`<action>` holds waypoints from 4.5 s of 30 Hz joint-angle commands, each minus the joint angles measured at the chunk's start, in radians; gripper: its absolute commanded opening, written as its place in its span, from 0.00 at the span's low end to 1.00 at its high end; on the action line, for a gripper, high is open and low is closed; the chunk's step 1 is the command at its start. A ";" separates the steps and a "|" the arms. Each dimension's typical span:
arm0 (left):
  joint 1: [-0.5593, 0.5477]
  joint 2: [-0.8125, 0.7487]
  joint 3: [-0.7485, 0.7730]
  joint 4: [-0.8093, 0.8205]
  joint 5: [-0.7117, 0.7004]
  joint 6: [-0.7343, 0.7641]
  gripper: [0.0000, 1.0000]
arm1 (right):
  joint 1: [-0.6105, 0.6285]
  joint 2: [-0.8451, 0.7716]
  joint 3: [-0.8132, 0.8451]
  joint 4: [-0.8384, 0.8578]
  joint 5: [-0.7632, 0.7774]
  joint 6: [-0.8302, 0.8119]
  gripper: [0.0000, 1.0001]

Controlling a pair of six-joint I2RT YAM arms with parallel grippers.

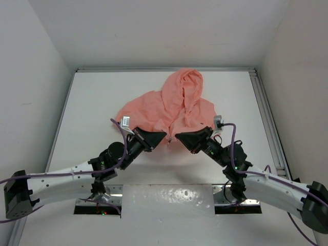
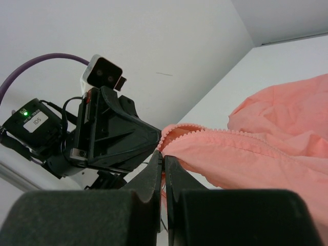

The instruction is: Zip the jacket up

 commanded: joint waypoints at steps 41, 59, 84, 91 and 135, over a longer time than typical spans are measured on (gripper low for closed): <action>-0.013 0.029 -0.002 0.086 -0.017 0.005 0.00 | 0.038 -0.010 0.002 0.040 0.054 -0.060 0.00; -0.013 0.049 0.012 0.097 -0.039 0.026 0.00 | 0.039 0.004 0.005 0.061 0.058 -0.057 0.00; -0.013 0.066 0.017 0.109 -0.055 0.042 0.00 | 0.039 0.016 0.007 0.049 0.055 -0.048 0.00; -0.014 0.081 0.014 0.116 -0.052 0.037 0.00 | 0.044 0.018 0.010 0.058 0.054 -0.051 0.00; -0.014 0.016 -0.008 -0.115 -0.149 0.128 0.00 | 0.058 0.225 0.384 -0.600 0.109 -0.023 0.19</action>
